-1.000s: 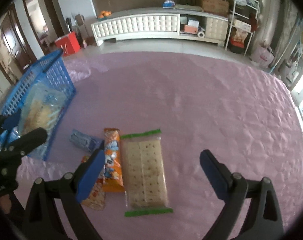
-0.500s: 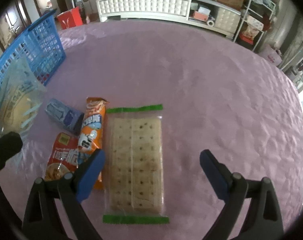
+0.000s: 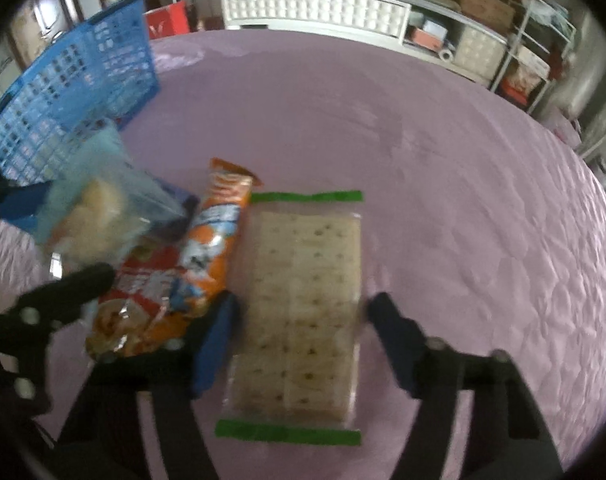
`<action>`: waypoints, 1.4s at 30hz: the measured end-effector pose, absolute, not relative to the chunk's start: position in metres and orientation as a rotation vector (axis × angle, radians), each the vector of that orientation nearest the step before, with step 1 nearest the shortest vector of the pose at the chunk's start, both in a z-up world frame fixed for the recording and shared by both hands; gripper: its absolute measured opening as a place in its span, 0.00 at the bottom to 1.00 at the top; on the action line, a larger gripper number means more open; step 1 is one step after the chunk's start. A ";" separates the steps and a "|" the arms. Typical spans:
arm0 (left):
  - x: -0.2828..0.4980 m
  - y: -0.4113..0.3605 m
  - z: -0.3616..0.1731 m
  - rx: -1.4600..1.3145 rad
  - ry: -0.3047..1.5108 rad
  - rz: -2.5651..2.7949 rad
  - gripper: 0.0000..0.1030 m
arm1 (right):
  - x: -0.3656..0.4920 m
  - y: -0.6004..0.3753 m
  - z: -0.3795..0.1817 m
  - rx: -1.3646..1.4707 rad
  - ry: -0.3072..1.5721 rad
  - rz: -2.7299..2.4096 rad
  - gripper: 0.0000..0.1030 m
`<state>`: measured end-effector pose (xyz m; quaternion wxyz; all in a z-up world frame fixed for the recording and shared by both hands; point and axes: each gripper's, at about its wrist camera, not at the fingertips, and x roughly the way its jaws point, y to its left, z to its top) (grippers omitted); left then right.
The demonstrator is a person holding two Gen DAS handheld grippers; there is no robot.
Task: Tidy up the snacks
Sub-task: 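Lift the blue bread bag with the left tool while the right tool grasps the green-edged cracker pack, then carry both packs over the basket and release the cracker pack with the right tool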
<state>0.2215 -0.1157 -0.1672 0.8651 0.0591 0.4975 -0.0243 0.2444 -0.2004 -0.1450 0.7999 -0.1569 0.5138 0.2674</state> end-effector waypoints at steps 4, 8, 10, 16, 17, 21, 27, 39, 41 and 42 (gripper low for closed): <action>0.222 -0.114 -0.168 0.112 1.050 -0.068 0.62 | 0.240 -0.207 -0.145 -0.295 1.092 0.592 0.57; 0.212 -0.111 -0.157 0.107 1.018 -0.084 0.62 | 0.237 -0.213 -0.132 -0.271 1.080 0.581 0.56; 0.205 -0.111 -0.148 0.098 0.996 -0.093 0.62 | 0.235 -0.213 -0.119 -0.275 1.052 0.568 0.56; 0.176 -0.098 -0.115 0.070 0.914 -0.118 0.62 | 0.210 -0.207 -0.073 -0.288 0.970 0.563 0.56; 0.172 -0.096 -0.109 0.067 0.900 -0.120 0.62 | 0.206 -0.205 -0.063 -0.291 0.955 0.562 0.56; 0.152 -0.084 -0.082 0.055 0.835 -0.120 0.62 | 0.194 -0.197 -0.032 -0.299 0.904 0.557 0.56; 0.132 -0.056 -0.051 0.054 0.762 -0.103 0.62 | 0.180 -0.182 0.005 -0.299 0.847 0.559 0.56; 0.101 0.012 -0.011 0.083 0.702 -0.040 0.62 | 0.152 -0.118 0.054 -0.319 0.731 0.624 0.56; 0.098 0.019 -0.006 0.098 0.695 -0.029 0.62 | 0.153 -0.107 0.059 -0.307 0.723 0.635 0.56; 0.096 0.026 -0.002 0.105 0.691 -0.021 0.62 | 0.154 -0.101 0.062 -0.304 0.721 0.643 0.56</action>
